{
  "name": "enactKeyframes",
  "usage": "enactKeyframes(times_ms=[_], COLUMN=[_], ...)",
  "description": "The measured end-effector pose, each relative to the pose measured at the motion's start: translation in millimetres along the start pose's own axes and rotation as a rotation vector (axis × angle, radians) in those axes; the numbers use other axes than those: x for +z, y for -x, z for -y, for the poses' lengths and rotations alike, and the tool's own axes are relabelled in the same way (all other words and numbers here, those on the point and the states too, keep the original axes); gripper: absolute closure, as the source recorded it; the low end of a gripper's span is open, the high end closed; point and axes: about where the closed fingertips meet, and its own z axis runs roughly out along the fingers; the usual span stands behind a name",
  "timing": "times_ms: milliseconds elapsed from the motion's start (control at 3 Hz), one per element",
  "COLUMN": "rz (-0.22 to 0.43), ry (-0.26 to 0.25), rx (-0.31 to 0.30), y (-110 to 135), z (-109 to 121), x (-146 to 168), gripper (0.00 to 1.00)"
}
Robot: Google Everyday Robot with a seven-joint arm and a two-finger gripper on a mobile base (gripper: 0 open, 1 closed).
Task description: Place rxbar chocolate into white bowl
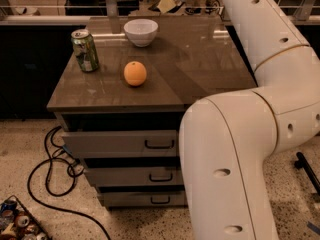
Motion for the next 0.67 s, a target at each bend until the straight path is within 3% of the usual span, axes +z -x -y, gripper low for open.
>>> enactKeyframes(times_ms=[667], rz=[0.003], ry=[0.078], rx=[-0.025], y=[2.0], z=[-25.2], x=[41.0], gripper=[1.00])
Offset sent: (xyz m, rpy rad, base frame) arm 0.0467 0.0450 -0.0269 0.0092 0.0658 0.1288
